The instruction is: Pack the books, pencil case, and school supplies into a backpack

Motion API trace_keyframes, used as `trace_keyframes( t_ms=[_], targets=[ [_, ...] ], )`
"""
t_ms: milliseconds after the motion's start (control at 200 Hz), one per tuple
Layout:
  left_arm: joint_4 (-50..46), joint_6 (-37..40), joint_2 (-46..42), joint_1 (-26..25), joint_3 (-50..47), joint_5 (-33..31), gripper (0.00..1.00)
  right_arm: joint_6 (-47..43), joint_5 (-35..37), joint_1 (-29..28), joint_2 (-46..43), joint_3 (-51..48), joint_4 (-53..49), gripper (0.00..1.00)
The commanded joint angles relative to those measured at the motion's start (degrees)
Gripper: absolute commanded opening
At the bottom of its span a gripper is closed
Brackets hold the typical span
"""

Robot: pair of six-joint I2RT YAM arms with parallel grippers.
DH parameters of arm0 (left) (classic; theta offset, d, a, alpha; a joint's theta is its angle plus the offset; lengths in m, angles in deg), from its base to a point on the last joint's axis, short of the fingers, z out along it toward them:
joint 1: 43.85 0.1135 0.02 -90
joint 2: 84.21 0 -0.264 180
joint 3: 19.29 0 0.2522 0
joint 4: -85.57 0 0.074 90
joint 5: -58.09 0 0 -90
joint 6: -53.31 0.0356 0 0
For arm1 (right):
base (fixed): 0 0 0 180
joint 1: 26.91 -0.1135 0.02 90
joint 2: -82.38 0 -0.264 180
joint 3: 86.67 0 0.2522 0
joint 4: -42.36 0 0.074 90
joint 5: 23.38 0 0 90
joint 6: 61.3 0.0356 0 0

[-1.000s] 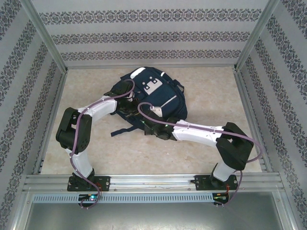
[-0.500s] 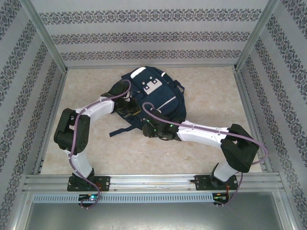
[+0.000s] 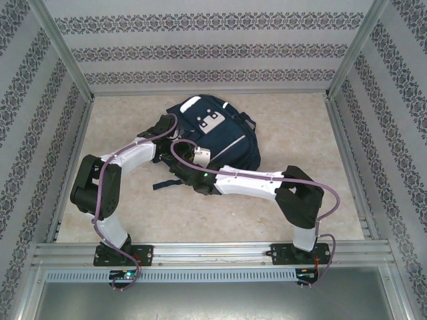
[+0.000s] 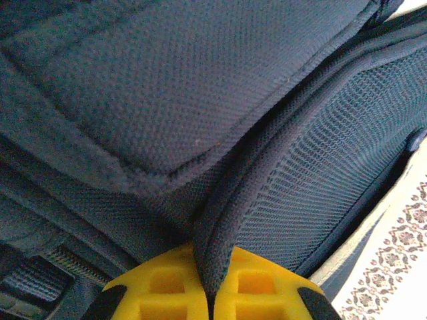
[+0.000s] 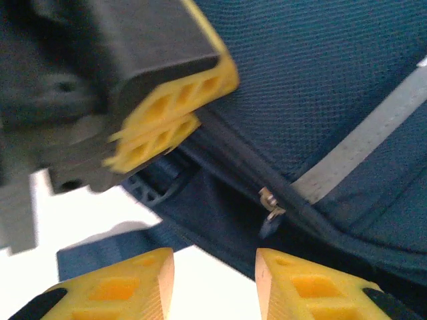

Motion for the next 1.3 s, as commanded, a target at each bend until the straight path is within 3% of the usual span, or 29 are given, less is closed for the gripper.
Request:
trace_keyframes(
  t_ms=[0, 240, 610, 784, 884, 1009, 1159, 1294],
  targets=[
    [0.6, -1.9, -2.2, -0.1, 0.2, 3.2, 0.0, 5.1, 6.9, -0.1, 2.8, 2.9, -8.8, 0.38],
    [1.9, -2.4, -2.0, -0.2, -0.1, 3.4, 0.0, 10.4, 10.6, -0.4, 5.6, 6.7, -16.0, 0.45],
    [2.7, -2.7, -1.9, -0.2, 0.0, 3.8, 0.0, 9.4, 12.5, 0.7, 10.7, 12.9, -14.4, 0.43],
    [2.9, -2.3, -1.8, -0.2, 0.0, 3.3, 0.0, 8.9, 13.1, 1.1, 10.4, 11.9, -14.4, 0.22],
    [1.7, -1.0, -1.1, -0.1, 0.7, 3.3, 0.0, 8.2, 12.8, 1.2, 7.8, 8.4, -12.3, 0.03],
    [-0.4, 1.4, -1.7, 0.4, 1.2, 1.6, 0.0, 1.7, 9.7, 1.3, 3.2, 4.6, -8.1, 0.0],
    [-1.8, 4.0, -1.5, 1.3, 1.7, -0.2, 0.0, -13.7, -1.8, 1.4, -3.9, -4.6, 3.8, 0.0],
    [-3.2, 6.2, -0.9, 2.2, 2.8, -0.7, 0.0, -21.5, -9.0, 2.4, -8.1, -10.0, 5.2, 0.0]
  ],
)
